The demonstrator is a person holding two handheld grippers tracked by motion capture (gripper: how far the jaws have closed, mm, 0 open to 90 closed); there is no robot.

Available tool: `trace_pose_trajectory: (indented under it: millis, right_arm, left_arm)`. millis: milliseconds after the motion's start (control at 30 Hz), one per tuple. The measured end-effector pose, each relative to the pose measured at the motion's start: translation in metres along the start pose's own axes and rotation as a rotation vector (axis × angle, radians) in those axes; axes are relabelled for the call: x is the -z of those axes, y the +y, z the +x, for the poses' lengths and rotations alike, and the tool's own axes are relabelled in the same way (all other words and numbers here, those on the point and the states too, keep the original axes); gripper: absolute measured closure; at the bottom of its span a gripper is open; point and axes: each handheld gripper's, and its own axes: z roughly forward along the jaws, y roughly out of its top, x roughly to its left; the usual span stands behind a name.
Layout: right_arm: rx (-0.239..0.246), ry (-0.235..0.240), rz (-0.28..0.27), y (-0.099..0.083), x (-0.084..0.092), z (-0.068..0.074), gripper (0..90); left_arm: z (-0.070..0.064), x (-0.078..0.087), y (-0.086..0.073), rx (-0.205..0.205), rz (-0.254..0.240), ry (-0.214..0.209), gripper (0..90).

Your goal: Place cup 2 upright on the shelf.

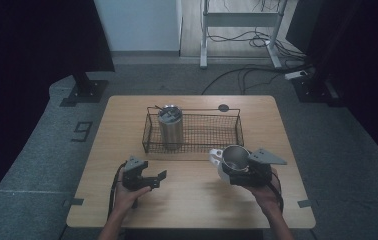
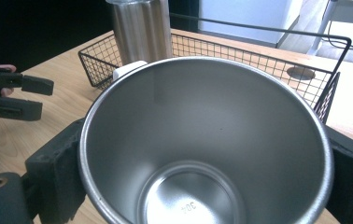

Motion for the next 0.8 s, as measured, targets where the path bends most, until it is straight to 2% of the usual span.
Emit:
trace_pose_trajectory:
  millis: [800]
  right_arm:
    - [-0.009,0.012,-0.005,0.027,-0.008,-0.008,6.3]
  left_arm:
    - [-0.001,-0.004,-0.002,-0.004,0.015,-0.006,9.4]
